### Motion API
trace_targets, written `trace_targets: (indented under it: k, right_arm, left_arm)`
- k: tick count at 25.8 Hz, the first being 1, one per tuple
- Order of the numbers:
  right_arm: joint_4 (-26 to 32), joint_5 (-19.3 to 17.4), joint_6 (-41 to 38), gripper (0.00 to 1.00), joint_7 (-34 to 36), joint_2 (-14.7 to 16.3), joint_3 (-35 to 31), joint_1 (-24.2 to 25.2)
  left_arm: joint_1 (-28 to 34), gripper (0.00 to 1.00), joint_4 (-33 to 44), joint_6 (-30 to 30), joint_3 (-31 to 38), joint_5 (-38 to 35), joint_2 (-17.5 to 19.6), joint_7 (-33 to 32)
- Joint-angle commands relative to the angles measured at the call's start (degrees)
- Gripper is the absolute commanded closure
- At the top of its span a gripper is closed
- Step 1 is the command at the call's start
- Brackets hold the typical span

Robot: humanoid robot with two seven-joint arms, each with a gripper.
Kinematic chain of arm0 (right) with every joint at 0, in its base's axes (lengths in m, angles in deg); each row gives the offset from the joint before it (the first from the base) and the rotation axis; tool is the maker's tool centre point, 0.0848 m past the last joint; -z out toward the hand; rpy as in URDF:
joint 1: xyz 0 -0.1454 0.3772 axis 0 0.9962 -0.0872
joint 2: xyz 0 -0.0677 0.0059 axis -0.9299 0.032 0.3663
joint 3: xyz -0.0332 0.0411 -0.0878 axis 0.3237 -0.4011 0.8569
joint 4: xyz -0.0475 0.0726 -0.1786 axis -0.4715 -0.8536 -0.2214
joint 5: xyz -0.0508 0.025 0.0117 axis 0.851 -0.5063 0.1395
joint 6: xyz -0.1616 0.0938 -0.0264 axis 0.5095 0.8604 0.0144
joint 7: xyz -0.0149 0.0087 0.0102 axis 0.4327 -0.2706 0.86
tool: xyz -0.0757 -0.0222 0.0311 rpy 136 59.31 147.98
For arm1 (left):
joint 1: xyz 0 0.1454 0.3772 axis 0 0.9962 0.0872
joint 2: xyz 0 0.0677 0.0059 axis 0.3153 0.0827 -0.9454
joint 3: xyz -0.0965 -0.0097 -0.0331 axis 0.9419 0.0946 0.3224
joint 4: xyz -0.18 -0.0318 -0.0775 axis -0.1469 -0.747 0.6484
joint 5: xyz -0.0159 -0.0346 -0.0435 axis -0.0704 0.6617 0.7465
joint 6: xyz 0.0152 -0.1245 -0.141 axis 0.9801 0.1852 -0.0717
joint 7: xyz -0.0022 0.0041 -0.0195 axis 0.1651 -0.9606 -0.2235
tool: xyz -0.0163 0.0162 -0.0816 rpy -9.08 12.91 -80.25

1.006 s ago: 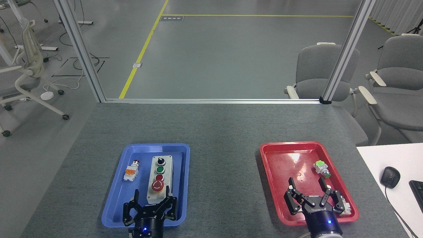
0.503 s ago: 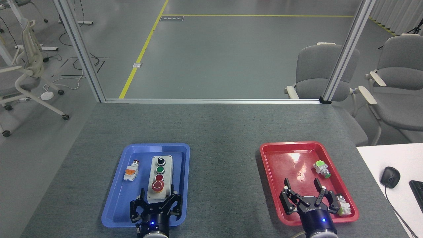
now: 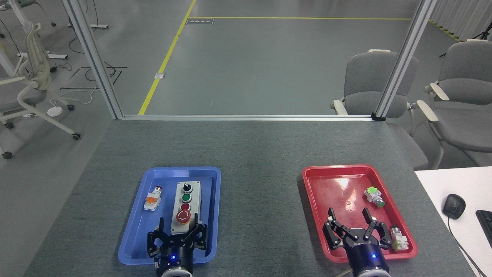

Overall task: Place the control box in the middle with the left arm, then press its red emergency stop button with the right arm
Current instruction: 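Lower the left gripper and grasp the near end of the control box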

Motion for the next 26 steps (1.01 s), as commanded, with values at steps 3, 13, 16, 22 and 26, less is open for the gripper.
trace_targets:
  k: [3,13,16,22,26]
  right_arm:
    - [0.0,0.94,0.09,0.02,-0.01,-1.92,0.0,-0.1]
    - [0.0,2.0,0.09,0.02,0.08,-2.62,0.26,0.07]
    - [0.09,2.0,0.0,0.02,0.08,-2.62,0.26,0.07]
    - [0.09,2.0,0.0,0.02,0.08,-2.36,0.17,0.16]
    - [0.09,2.0,0.0,0.02,0.08,-2.0,0.0,0.25]
  left_arm:
    - [0.24,0.01,-0.18,-0.79,-0.1,0.1,0.0,-0.34]
    - [0.16,0.01,0.43,-2.46,-0.1,0.1,-0.44,-3.41]
    - [-0.11,0.01,-0.1,-2.46,-0.1,0.19,-0.52,-3.41]
    - [-0.55,0.01,-3.79,-2.72,-0.19,0.37,-0.79,-3.06]
    - [-0.99,0.01,-4.49,-2.72,-0.28,0.46,-0.79,-3.06]
